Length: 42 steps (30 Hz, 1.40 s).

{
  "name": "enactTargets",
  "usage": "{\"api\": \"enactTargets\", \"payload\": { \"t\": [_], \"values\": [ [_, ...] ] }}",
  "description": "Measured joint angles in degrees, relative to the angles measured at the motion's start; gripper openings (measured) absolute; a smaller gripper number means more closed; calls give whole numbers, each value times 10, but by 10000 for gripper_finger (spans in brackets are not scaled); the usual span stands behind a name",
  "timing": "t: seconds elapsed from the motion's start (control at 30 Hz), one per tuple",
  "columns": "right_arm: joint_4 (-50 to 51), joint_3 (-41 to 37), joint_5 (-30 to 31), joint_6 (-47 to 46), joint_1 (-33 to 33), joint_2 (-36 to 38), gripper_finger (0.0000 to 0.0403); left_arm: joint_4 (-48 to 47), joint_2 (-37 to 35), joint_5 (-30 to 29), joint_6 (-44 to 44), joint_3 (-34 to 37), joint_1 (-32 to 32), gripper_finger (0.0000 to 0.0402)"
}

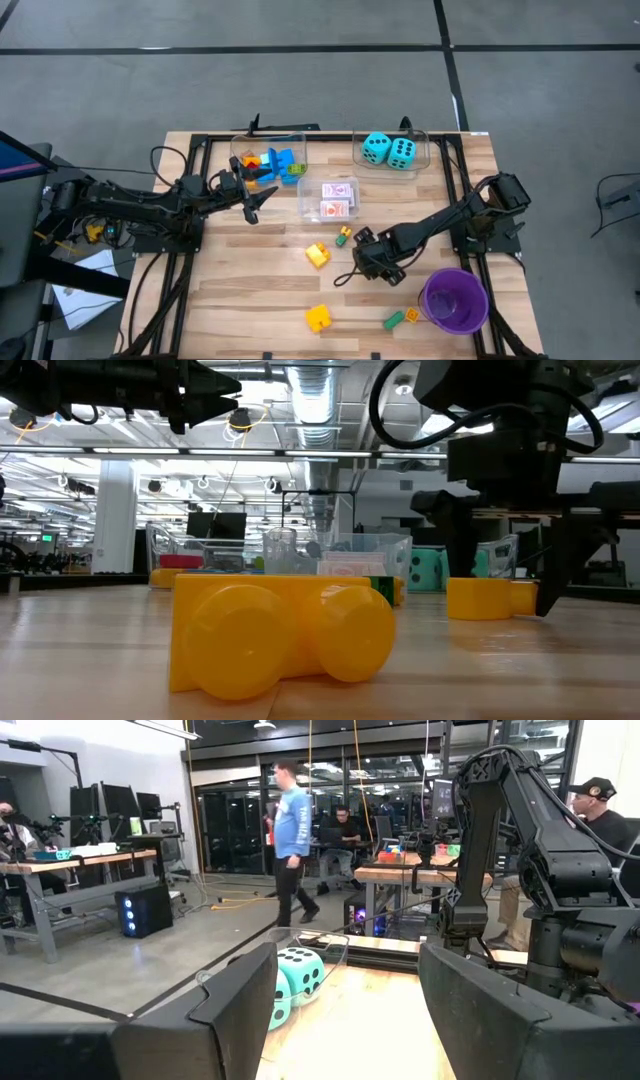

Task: Pick & Place Toys
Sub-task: Put the yellow game piece into the top left transparent bin

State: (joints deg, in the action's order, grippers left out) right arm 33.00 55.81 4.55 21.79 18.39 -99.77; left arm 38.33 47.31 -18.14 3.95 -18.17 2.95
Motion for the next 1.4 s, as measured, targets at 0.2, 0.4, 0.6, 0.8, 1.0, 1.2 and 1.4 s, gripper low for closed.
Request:
{"api": "enactTargets", "payload": {
  "t": [0.2, 0.4, 0.6, 0.8, 1.0, 1.2, 1.4],
  "values": [
    [-5, 0, 4, 25, 8, 0, 317, 0, 0, 0, 0, 0, 0, 237],
    [-28, 0, 5, 24, 17, 0, 296, 0, 0, 0, 0, 0, 0, 237],
    [-75, 0, 12, -2, 13, 0, 278, -7, 0, 0, 0, 0, 0, 237],
    [-152, 0, 40, -19, 7, 0, 280, -21, 0, 0, 4, 0, 0, 237],
    [-221, 1, 181, -15, 9, 17, 281, -69, 0, 42, 50, 1, -13, 237],
    [-330, 1, 399, 75, 34, 42, 281, -53, 0, 44, 31, 1, -30, 237],
    [-493, 1, 526, 247, 48, 45, 281, -33, 5, 44, 29, 1, -44, 237]
  ]
}}
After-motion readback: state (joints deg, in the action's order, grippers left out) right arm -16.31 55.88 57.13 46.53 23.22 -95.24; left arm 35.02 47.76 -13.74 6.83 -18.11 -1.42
